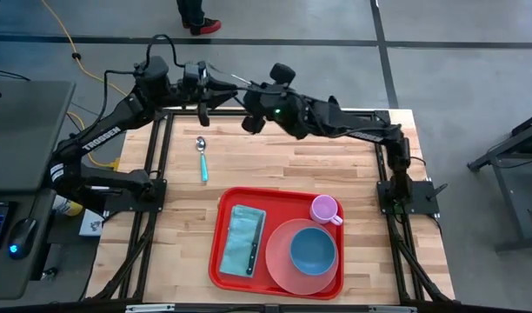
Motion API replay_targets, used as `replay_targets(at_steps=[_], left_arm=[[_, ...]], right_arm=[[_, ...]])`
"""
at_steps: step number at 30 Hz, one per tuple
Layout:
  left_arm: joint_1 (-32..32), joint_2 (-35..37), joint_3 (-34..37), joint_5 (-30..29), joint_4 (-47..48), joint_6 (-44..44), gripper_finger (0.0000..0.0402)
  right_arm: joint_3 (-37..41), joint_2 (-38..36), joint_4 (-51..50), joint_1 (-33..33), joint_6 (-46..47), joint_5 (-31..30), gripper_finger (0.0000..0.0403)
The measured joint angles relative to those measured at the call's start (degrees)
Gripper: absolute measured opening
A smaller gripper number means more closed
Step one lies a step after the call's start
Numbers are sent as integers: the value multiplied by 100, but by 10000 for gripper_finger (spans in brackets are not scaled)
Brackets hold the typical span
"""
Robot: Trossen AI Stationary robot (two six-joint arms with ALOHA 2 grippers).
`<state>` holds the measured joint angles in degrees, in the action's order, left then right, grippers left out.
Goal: Set up tray
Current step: Put the blue fork on the blue table napkin to the left of the black table knife
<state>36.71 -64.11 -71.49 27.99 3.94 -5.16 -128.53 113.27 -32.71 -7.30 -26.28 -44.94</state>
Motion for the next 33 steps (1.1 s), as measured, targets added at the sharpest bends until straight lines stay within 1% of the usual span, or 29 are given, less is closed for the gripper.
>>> replay_targets(at_steps=[2,5,9,11,13,17,20,22,23,26,29,33], left_arm=[[0,-33,0,-27,-276,-100,124],[0,-45,1,-19,-412,-204,124],[0,-43,1,-20,-373,-230,124],[0,-45,1,-23,-340,-267,124],[6,-45,1,-47,-286,-285,124],[16,-45,1,-150,32,-288,124],[4,-40,-1,-423,148,-217,124],[2,-41,-1,-706,131,-148,124],[2,-47,1,-869,78,-128,124],[-1,-72,-1,-1275,-173,-111,124],[0,-129,-1,-1622,-366,-111,124],[2,-254,-1,-1627,-643,-112,124]], right_arm=[[2,171,318,1,-322,-397,0],[2,410,829,-2,-702,-1028,0],[2,659,1575,-42,-1049,-1377,0],[2,731,1779,-96,-1190,-1653,0],[2,761,1861,-176,-1214,-1852,0],[2,761,1856,-376,-919,-2168,0],[2,749,1994,-447,-873,-2126,0],[2,746,2091,-450,-868,-2111,0],[2,746,2140,-450,-870,-2049,0],[2,741,2305,-473,-881,-1590,0],[2,743,2603,-514,-1102,-1470,0],[2,750,2727,-570,-1307,-1300,0]])
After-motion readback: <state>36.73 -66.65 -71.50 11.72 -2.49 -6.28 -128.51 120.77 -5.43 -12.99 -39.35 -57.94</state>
